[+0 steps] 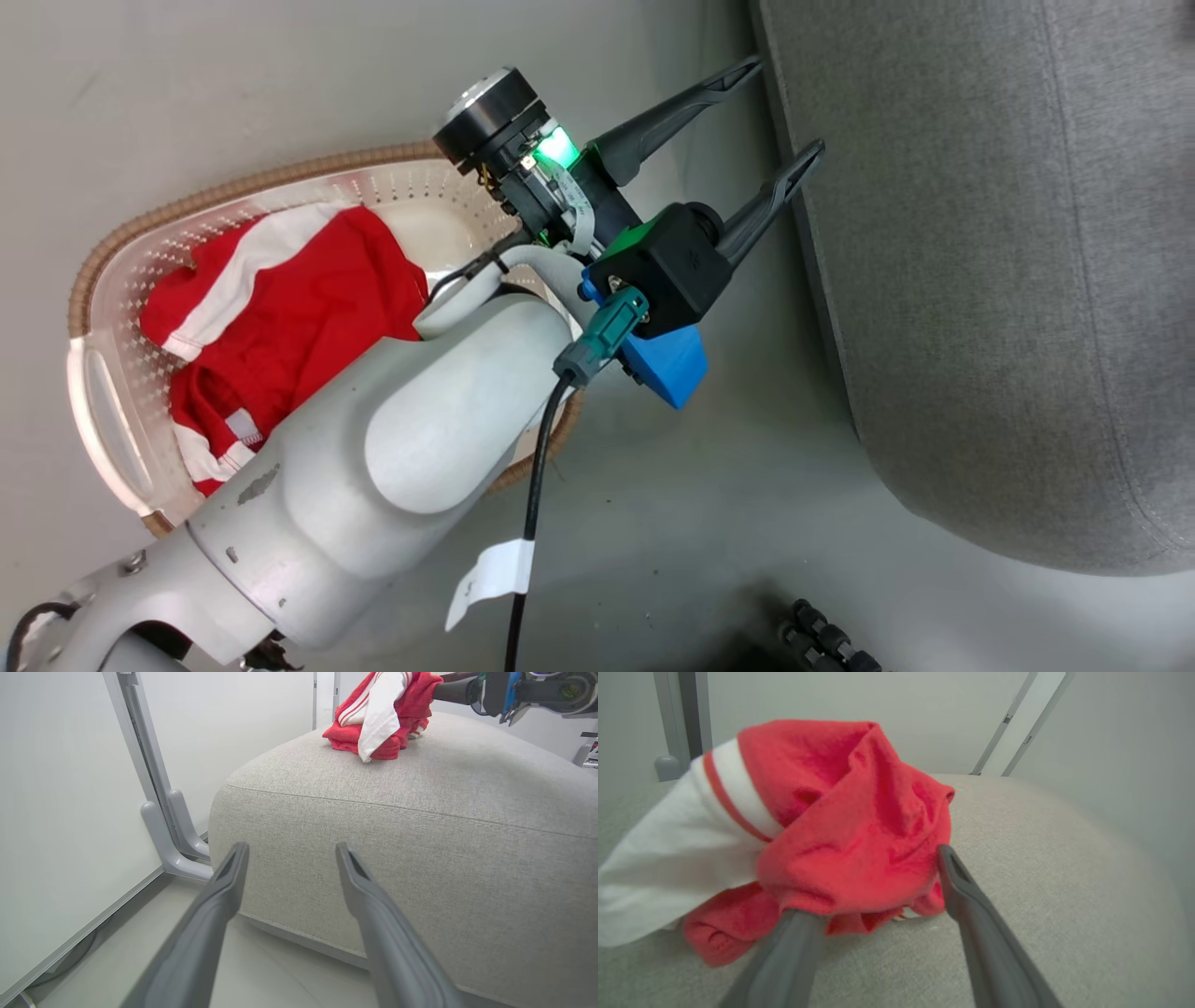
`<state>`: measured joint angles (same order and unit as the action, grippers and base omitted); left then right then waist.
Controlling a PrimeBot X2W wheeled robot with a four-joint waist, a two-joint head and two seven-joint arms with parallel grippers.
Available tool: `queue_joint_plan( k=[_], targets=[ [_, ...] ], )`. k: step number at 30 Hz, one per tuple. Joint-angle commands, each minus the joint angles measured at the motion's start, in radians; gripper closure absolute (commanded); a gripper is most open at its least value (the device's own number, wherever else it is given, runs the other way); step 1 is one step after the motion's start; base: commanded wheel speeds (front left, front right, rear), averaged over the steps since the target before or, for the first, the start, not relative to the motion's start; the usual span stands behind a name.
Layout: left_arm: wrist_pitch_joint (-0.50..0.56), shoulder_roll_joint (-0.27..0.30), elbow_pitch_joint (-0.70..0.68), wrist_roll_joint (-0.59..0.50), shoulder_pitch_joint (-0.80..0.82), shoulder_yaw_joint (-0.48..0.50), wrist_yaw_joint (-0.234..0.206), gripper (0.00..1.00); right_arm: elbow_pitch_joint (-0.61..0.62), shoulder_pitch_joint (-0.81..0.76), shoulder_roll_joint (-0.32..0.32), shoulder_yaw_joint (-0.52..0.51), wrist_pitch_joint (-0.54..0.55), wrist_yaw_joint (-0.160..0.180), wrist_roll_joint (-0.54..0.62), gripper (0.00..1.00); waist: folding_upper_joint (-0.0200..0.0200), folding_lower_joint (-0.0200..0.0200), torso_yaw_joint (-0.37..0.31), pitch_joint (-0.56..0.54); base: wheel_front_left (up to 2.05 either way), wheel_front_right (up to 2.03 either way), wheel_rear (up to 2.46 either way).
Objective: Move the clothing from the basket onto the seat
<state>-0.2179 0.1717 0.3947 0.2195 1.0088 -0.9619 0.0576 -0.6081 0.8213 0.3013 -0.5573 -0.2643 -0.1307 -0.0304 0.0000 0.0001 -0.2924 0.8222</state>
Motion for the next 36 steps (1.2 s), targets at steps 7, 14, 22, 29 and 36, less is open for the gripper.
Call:
queue_joint_plan(
  k=[7,14,22,29,36],
  targets=[
    [-0.041,-0.037,0.045,0.039,-0.044,0.018,-0.015,0.0,0.115,-0.182,0.009,0.038,0.0,0.0,0.002,0.0,0.0,-0.0001,0.001,-0.155,0.0,0.0,0.0],
    [-0.049,-0.063,0.055,0.086,-0.144,0.08,-0.036,0.0,0.199,-0.355,0.021,0.091,0.0,0.0,0.037,0.0,0.0,-0.0001,0.01,-0.335,0.0,0.0,0.0],
    [-0.048,-0.058,0.013,0.109,-0.311,0.229,-0.069,0.0,0.344,-0.47,0.007,0.196,0.0,0.0,0.019,0.0,0.0,-0.0001,0.052,-0.513,0.0,0.0,0.0],
    [-0.048,-0.054,-0.041,0.093,-0.451,0.401,-0.092,0.0,0.402,-0.501,-0.049,0.344,0.0,0.0,0.002,0.0,0.0,-0.0001,0.136,-0.623,0.0,0.0,0.0],
    [-0.048,-0.052,-0.075,0.068,-0.573,0.568,-0.085,0.0,0.416,-0.529,-0.114,0.456,0.0,0.0,-0.019,0.0,0.0,-0.0001,0.223,-0.702,0.0,0.0,0.0]
  ],
)
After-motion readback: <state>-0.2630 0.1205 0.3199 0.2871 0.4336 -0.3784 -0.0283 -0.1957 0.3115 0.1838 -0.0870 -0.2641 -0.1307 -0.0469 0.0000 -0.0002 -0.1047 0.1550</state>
